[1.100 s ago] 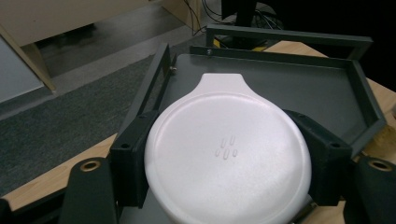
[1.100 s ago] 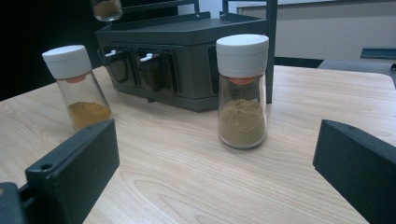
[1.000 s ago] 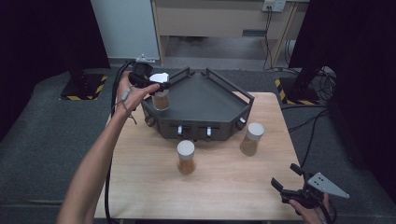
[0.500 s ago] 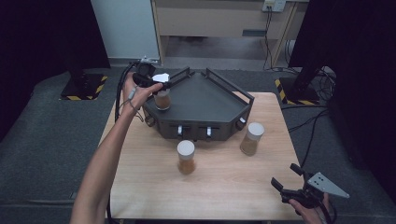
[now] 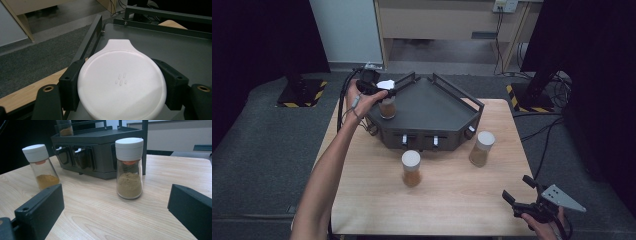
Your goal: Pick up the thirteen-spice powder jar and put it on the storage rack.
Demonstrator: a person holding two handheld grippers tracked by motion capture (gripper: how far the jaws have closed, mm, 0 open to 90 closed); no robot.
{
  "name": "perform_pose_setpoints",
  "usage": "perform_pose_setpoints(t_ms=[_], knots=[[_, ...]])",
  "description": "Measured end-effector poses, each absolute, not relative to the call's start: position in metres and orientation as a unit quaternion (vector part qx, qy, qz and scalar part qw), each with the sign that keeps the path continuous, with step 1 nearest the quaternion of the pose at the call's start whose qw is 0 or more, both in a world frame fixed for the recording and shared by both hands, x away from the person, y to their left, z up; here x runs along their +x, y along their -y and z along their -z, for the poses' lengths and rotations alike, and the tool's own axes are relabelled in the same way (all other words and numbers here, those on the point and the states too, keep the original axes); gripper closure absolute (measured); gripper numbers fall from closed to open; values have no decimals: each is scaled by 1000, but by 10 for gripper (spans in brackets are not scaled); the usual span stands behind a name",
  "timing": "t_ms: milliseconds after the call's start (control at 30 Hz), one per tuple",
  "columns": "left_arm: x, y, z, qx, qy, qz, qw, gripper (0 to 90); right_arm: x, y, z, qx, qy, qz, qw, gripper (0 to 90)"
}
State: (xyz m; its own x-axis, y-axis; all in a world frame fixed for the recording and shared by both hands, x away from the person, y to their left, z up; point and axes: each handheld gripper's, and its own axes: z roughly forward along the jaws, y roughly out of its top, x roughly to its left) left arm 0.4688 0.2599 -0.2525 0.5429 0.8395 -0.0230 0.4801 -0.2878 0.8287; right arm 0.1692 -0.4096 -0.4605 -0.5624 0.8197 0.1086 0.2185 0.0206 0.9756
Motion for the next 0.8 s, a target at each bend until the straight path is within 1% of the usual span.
perform_pose_setpoints(t_ms=[167,200,233,267,367,500,800], knots=[[467,-262,256,771,-423,-216,424,295,169,409,460,389,-666,-581,259,12],[467,-263,256,768,-427,-215,427,270,169,409,460,389,-666,-581,259,12],[464,-261,257,764,-428,-225,428,208,169,409,460,389,-666,-581,259,12],[462,-261,258,760,-426,-233,432,180,169,409,460,388,-666,-581,260,12],[462,-262,257,754,-430,-224,443,103,169,409,460,389,-666,-581,260,12],[460,-260,253,757,-425,-229,441,73,169,409,461,389,-666,-582,260,12],[449,-265,246,751,-413,-233,460,55,169,410,461,387,-666,-583,259,12]])
